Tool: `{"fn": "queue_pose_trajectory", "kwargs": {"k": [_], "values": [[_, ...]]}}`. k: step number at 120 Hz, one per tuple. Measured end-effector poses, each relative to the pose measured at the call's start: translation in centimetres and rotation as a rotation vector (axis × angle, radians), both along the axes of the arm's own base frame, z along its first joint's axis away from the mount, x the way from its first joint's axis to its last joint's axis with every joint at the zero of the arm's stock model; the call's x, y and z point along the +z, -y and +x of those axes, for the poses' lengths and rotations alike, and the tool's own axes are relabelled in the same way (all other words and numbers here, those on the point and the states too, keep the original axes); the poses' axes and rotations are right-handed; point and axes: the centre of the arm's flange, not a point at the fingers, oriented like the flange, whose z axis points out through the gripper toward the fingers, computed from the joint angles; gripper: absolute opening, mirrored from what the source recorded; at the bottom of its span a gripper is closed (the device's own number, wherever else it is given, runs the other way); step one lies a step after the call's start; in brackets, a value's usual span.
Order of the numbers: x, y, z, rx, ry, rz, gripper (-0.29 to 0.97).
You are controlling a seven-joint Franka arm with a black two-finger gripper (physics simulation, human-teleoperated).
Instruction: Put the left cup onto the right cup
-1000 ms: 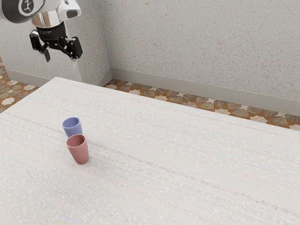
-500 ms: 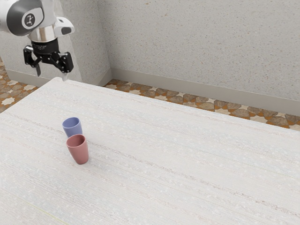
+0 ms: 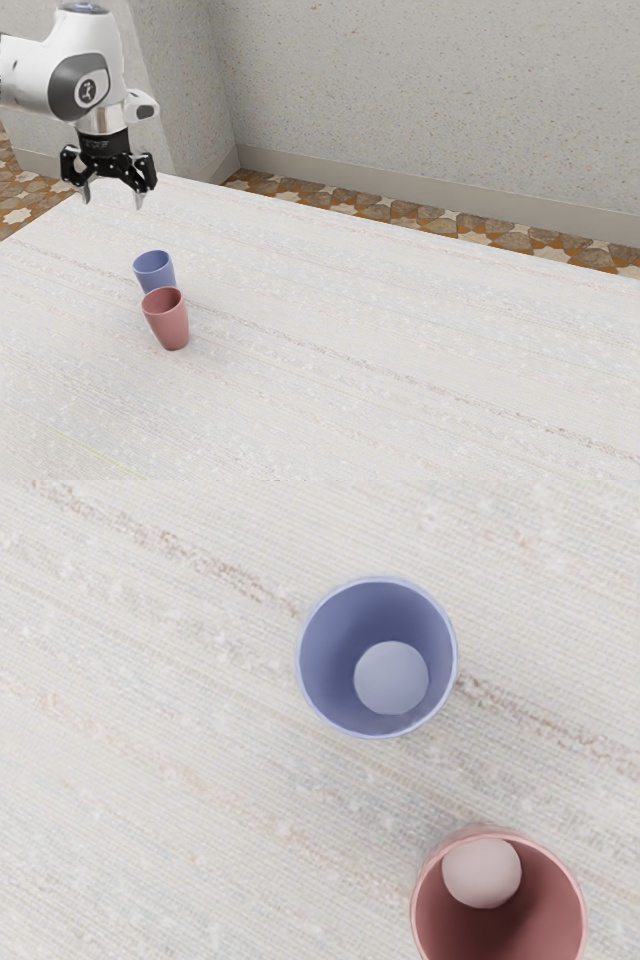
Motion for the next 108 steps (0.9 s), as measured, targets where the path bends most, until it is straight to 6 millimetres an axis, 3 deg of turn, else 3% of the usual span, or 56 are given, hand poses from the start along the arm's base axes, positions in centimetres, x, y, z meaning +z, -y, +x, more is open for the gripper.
{"fn": "queue_pose_trajectory", "kwargs": {"k": [40, 108], "values": [[-4.7, 0.7, 2.4, 0.037, 0.029, -0.055, 0.68], [-11.2, -1.0, 5.0, 0.092, 0.063, -0.061, 0.68]]}}
